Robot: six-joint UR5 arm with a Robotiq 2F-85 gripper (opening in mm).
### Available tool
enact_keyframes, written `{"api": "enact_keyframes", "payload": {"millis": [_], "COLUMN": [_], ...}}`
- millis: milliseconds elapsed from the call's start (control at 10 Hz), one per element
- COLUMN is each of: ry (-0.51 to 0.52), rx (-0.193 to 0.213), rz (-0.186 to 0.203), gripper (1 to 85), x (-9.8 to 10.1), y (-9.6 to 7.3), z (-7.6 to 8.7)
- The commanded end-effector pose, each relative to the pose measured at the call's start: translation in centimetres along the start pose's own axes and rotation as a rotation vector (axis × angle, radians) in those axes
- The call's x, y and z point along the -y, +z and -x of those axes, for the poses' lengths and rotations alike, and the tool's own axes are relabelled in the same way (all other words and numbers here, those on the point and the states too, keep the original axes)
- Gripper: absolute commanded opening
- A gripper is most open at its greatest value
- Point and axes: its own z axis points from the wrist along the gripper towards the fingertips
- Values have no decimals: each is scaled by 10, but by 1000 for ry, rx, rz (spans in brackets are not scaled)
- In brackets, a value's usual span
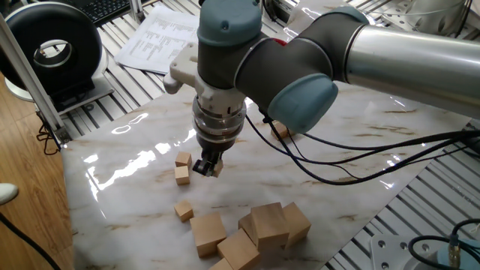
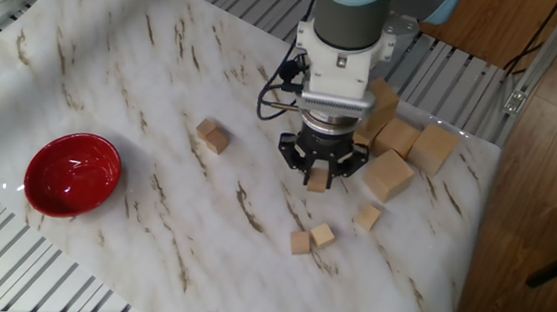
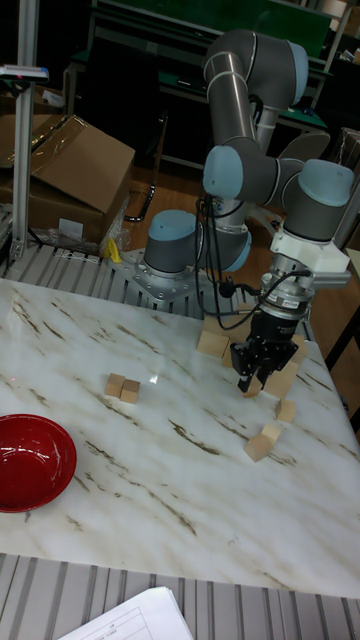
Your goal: Stack the blocks into a pyramid shape
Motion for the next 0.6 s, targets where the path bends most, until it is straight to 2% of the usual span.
{"api": "enact_keyframes", "payload": {"millis": [0,200,500], "ry": [86,97,99], "rx": [53,42,18], "rz": [-19,-23,-7], "gripper": [190,190,187], "x": [7,8,3], "y": [-1,-1,-1], "z": [14,11,5]}}
